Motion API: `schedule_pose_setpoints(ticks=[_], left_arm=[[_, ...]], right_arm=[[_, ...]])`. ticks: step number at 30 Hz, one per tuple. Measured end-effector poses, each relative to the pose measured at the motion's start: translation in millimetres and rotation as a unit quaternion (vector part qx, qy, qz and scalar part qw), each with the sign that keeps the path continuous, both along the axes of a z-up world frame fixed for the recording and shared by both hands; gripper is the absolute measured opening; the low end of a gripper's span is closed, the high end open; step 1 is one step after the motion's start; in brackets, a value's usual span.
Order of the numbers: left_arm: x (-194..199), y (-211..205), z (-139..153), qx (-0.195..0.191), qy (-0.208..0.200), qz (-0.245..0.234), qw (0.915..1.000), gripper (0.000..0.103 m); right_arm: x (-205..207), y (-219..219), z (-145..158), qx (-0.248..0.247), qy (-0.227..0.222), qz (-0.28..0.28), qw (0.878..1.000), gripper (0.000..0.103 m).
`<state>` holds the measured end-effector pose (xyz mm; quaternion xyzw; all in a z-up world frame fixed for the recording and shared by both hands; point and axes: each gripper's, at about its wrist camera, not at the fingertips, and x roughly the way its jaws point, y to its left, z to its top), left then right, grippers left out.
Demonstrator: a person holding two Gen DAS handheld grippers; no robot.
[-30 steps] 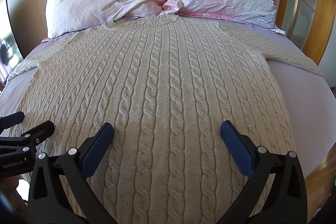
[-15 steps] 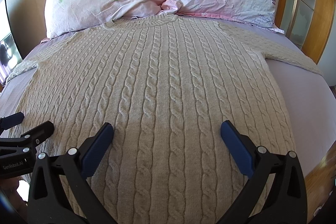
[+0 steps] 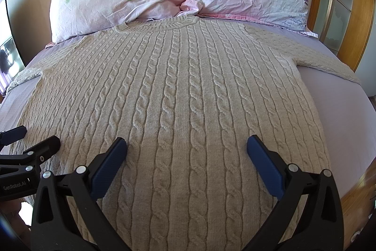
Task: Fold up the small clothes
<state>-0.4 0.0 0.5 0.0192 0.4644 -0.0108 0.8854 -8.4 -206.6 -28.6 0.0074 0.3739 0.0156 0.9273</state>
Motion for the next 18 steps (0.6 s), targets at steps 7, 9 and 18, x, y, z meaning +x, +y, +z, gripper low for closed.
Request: schedule_pose_setpoints(ticks=[7,9,18], left_arm=[[5,0,1,0.003,0.006,-0.005,1.0000,0.102],[4,0,2,0.002,0.003,-0.011,0.9999,0.102],[-6,1,7,-0.005,-0.055,-0.021,0.9982,0.102]], right_arm=[[1,2,3,-0.007,0.001,0.008,1.000,0.101],[1,-1,1,-0.010,-0.013,0.034,0.999,0.101],[9,-167,69,0.085,-0.131,-0.053,0.986,0.101]])
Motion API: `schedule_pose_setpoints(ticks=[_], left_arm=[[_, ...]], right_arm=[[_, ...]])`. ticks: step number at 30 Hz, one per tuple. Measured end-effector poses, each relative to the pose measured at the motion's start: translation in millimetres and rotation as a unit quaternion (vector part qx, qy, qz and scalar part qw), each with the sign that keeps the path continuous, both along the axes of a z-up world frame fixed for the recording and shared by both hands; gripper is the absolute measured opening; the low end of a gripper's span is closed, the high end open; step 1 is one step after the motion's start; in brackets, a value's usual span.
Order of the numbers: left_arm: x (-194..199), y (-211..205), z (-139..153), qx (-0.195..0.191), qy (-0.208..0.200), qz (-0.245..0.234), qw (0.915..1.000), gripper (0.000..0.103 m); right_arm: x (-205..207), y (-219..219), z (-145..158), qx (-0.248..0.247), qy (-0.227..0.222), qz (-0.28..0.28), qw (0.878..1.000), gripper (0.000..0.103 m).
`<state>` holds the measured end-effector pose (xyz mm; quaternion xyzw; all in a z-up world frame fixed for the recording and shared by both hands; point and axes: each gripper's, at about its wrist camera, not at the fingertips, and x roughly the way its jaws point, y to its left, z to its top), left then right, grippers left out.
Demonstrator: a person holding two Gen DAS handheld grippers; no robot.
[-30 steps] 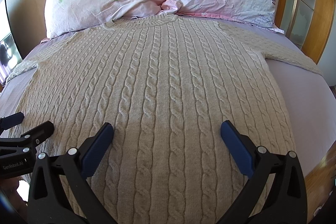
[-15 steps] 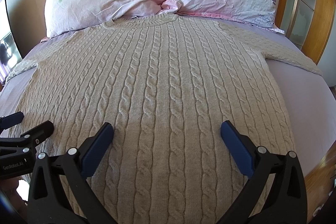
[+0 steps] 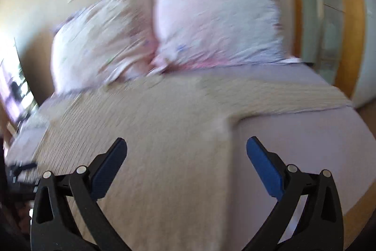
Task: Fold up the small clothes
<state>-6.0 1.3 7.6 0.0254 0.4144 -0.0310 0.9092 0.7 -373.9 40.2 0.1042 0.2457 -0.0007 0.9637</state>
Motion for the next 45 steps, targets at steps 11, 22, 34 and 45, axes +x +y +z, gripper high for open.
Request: schedule_pose_setpoints(ticks=[11,22,34,45], left_arm=[[44,54,39,-0.124,-0.087,-0.003,0.9885,0.102],[70,185,53,-0.089,-0.108,0.176,0.9743,0.102],[85,309,31,-0.198,-0.105,0.306,0.9252,0.102],[106,386,7,-0.300,-0.082,0.367,0.8765,0.086]], right_arm=[[78,-287,-56,0.312,0.091,-0.290,0.900,0.051],[112,-274,-37,0.246,0.032,-0.282,0.927,0.007],[141,174,18,0.084,0.067,0.333,0.937,0.022],[122,107,35,0.106,0.006,0.248,0.963,0.076]])
